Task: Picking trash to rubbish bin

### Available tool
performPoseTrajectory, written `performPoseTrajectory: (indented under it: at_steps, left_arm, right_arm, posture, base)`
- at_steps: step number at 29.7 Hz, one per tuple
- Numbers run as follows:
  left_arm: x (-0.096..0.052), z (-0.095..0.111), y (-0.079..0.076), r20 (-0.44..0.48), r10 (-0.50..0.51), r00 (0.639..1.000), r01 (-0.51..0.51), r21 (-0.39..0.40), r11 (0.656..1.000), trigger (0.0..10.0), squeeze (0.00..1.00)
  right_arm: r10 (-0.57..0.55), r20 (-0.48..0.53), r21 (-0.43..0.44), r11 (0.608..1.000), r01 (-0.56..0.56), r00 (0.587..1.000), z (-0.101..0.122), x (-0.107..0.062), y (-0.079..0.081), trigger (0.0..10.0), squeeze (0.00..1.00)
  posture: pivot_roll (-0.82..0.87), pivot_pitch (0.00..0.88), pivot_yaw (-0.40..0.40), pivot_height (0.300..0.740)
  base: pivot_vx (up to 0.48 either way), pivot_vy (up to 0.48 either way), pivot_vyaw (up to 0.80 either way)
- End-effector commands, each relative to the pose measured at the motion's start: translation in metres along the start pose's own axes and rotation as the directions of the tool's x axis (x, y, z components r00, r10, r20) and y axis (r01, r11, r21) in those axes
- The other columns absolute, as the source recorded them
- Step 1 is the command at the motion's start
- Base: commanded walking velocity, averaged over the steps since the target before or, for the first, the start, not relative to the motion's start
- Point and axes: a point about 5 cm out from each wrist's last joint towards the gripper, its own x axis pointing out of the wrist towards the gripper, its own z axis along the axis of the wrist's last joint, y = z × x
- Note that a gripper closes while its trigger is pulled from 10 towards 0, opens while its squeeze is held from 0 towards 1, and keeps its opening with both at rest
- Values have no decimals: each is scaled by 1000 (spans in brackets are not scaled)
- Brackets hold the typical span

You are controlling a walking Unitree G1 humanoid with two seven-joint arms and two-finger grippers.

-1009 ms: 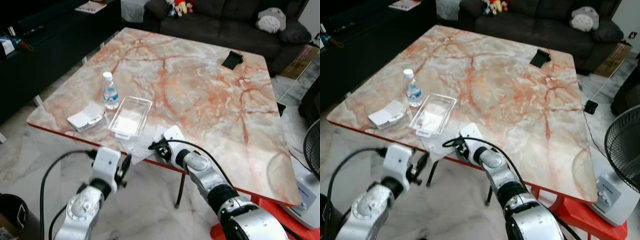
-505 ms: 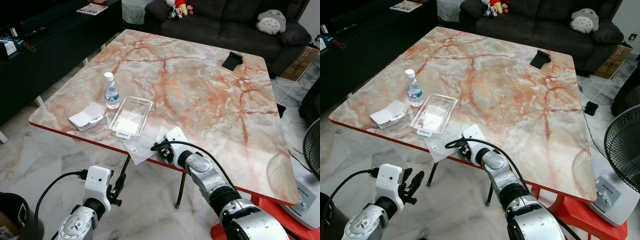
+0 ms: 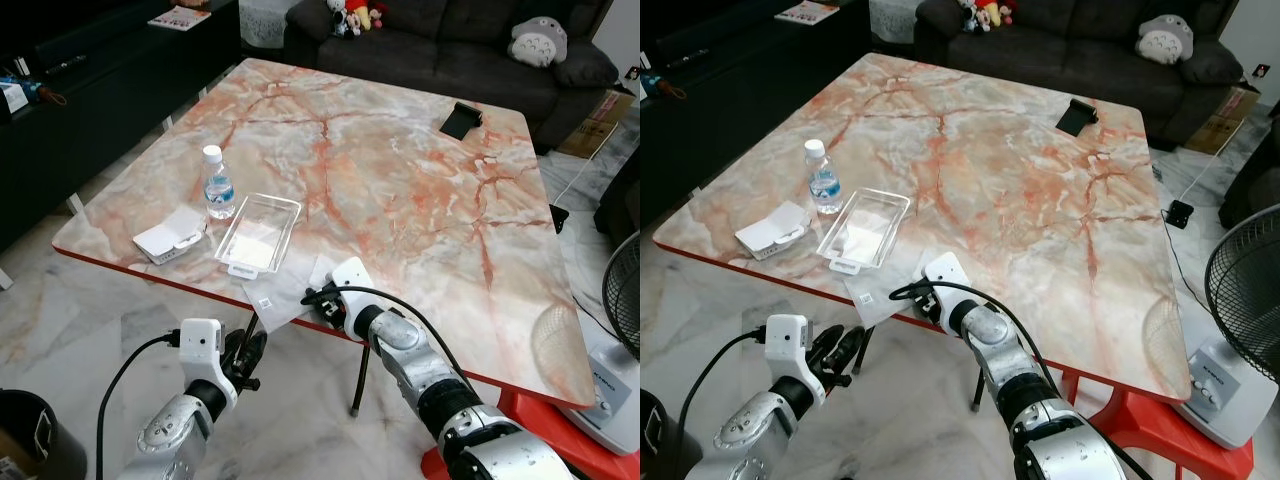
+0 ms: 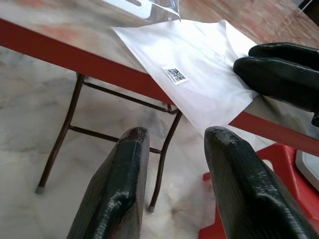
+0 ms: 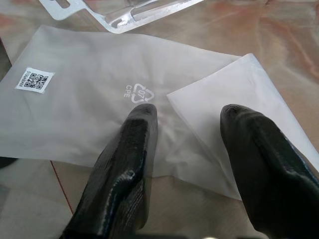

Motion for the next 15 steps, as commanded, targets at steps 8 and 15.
performPoseTrajectory:
  at_steps: [8, 15]
  left_arm:
    - [23, -1, -11, -11, -83, 996, 82, -60, 995, 10000, 0]
    - [28, -1, -11, -7, -89, 996, 89, -68, 994, 10000, 0]
  right_arm:
    - [47, -105, 34, 998, -44, 993, -30, -8, 9, 10000, 0]
    - [53, -86, 29, 998, -50, 995, -29, -10, 6, 10000, 0]
  posture:
    - [64, 167, -85, 740]
    - [51, 159, -82, 740]
  base:
    - [0, 0, 0]
    - [0, 0, 0]
